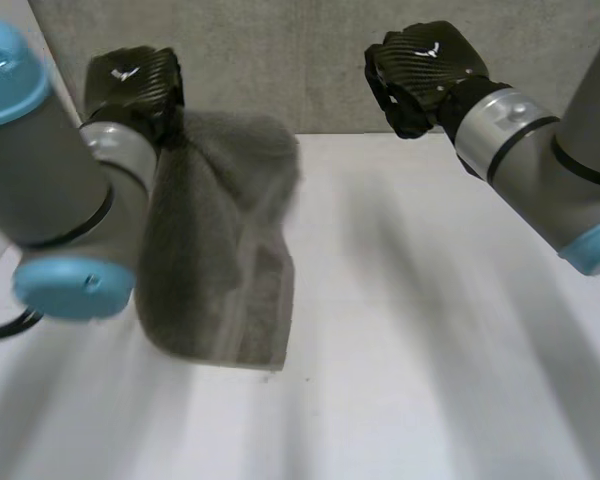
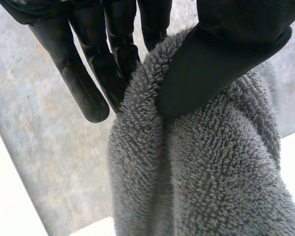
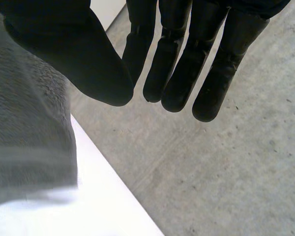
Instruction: Fold the towel.
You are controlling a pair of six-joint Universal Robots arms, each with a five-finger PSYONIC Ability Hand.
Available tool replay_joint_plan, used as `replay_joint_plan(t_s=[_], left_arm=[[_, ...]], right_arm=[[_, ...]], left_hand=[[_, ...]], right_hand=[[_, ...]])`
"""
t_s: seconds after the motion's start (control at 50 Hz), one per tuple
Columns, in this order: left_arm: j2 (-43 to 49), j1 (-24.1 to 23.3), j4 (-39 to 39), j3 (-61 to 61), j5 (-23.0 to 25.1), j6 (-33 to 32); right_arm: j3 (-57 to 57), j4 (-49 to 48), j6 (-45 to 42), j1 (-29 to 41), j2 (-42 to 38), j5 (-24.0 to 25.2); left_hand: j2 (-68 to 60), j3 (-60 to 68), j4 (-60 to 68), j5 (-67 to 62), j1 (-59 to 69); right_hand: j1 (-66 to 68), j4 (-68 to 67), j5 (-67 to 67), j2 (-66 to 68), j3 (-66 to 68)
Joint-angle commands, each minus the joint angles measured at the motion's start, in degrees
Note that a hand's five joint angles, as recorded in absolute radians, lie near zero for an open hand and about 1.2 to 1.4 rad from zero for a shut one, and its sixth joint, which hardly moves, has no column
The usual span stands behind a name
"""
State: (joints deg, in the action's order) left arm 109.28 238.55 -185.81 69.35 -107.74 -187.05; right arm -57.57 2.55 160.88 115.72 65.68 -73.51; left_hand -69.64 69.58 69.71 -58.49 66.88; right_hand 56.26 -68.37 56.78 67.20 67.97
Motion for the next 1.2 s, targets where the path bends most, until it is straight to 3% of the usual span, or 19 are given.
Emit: replay_joint_plan(t_s=[0.02, 0.08, 0.1, 0.12, 0.16, 0.2, 0.28, 0.42, 0.54, 0.72, 0.76, 0.8, 0.82, 0.84, 0.86, 0.88, 0.98, 1.08, 1.2], left_arm=[[-9.3, -2.8, -0.7, 20.2, -2.0, 3.3], [-9.6, -4.9, -0.7, 24.6, -2.0, 3.3], [-9.7, -5.8, -0.8, 26.1, -2.2, 3.3], [-9.7, -5.8, -0.8, 26.1, -2.2, 3.3], [-9.8, -6.2, -1.1, 27.2, -2.2, 3.3], [-10.4, -6.1, -1.7, 28.4, -2.3, 3.1], [-11.2, -6.1, -1.8, 29.1, -2.3, 3.1], [-15.0, -6.8, -1.6, 31.2, -2.4, 3.0], [-18.1, -7.2, -1.6, 32.5, -2.4, 3.0], [-20.2, -7.7, -1.4, 32.9, -2.3, 3.0], [-20.3, -7.7, -1.4, 32.8, -2.3, 3.0], [-20.2, -7.6, -1.6, 32.1, -2.1, 3.0], [-20.2, -7.6, -1.6, 32.1, -2.1, 3.0], [-20.2, -7.2, -1.6, 31.7, -2.1, 2.9], [-20.2, -7.2, -1.6, 31.7, -2.1, 2.9], [-20.2, -7.0, -1.8, 31.0, -2.1, 2.9], [-19.3, -6.4, -2.2, 27.8, -2.0, 3.0], [-16.6, -5.4, -5.5, 23.2, -2.0, 2.9], [-14.3, -5.5, -7.7, 22.1, -2.0, 2.9]], right_arm=[[-2.9, 0.2, 0.1, 2.8, -2.1, 0.2], [-6.1, 0.8, 0.5, 2.8, -3.0, 0.0], [-7.8, 1.2, 0.8, 2.8, -3.4, -0.1], [-7.8, 1.2, 0.8, 2.8, -3.5, -0.1], [-10.0, 2.9, 2.4, 2.3, -5.5, 0.0], [-10.1, 3.9, 4.9, 2.2, -7.3, 0.6], [-9.1, 4.6, 11.6, 2.1, -10.1, 3.0], [0.2, 4.4, 27.5, 2.6, -19.3, 16.5], [6.1, 4.1, 32.5, 3.4, -25.0, 18.8], [14.8, 3.7, 34.3, 8.7, -34.4, 18.3], [15.5, 3.7, 34.4, 9.3, -34.7, 18.2], [16.4, 3.7, 34.4, 10.1, -34.9, 18.2], [16.4, 3.7, 34.4, 10.1, -34.9, 18.2], [16.7, 3.7, 34.4, 10.1, -34.7, 18.2], [16.7, 3.7, 34.4, 10.1, -34.7, 18.2], [17.0, 3.7, 34.3, 10.1, -34.1, 18.1], [19.1, 3.2, 32.2, 9.7, -29.8, 12.9], [13.1, -0.9, 18.5, 6.0, -16.4, 2.0], [5.7, -3.8, 11.6, 4.4, -7.6, 0.6]], left_hand=[[-10.4, 10.4, 10.3, -11.5, 13.1], [-10.4, 10.4, 10.3, -11.5, 13.1], [-10.4, 10.4, 10.3, -11.5, 13.1], [-10.4, 10.4, 10.3, -11.5, 13.1], [-10.4, 10.4, 10.3, -11.5, 13.1], [-10.4, 10.4, 10.3, -11.5, 13.1], [-10.4, 10.4, 10.3, -11.5, 13.1], [-10.4, 10.4, 10.3, -11.5, 13.1], [-10.4, 10.4, 10.3, -11.5, 13.1], [-10.4, 10.4, 10.3, -11.5, 13.1], [-10.4, 10.4, 10.3, -11.5, 13.1], [-10.4, 10.4, 10.3, -11.5, 13.1], [-10.4, 10.4, 10.3, -11.5, 13.1], [-10.4, 10.4, 10.3, -11.5, 13.1], [-10.4, 10.4, 10.3, -11.5, 13.1], [-10.4, 10.4, 10.3, -11.5, 13.1], [-10.4, 10.4, 10.3, -11.5, 13.1], [-10.4, 10.4, 10.3, -11.5, 13.1], [-10.4, 10.4, 10.3, -11.5, 13.1]], right_hand=[[23.7, -11.6, 13.2, 12.8, 12.0], [21.1, -9.0, 10.6, 10.2, 9.4], [-0.7, 12.8, -11.2, -11.6, -12.4], [-0.9, 13.0, -11.4, -11.9, -12.6], [-39.6, 51.7, -50.1, -50.5, -51.3], [-46.3, 58.4, -56.8, -57.2, -58.0], [-46.3, 58.4, -56.8, -57.2, -58.0], [-46.3, 58.4, -56.8, -57.2, -58.0], [-46.3, 58.4, -56.8, -57.2, -58.0], [-37.3, 49.4, -47.8, -48.2, -49.0], [-29.0, 41.1, -39.5, -40.0, -40.7], [-7.6, 19.7, -18.1, -18.6, -19.3], [-7.5, 19.6, -18.0, -18.4, -19.2], [6.8, 5.3, -3.7, -4.1, -4.9], [7.0, 5.1, -3.5, -4.0, -4.7], [21.8, -9.7, 11.3, 10.9, 10.1], [23.7, -11.6, 13.2, 12.8, 12.0], [23.7, -11.6, 13.2, 12.8, 12.0], [23.7, -11.6, 13.2, 12.8, 12.0]])
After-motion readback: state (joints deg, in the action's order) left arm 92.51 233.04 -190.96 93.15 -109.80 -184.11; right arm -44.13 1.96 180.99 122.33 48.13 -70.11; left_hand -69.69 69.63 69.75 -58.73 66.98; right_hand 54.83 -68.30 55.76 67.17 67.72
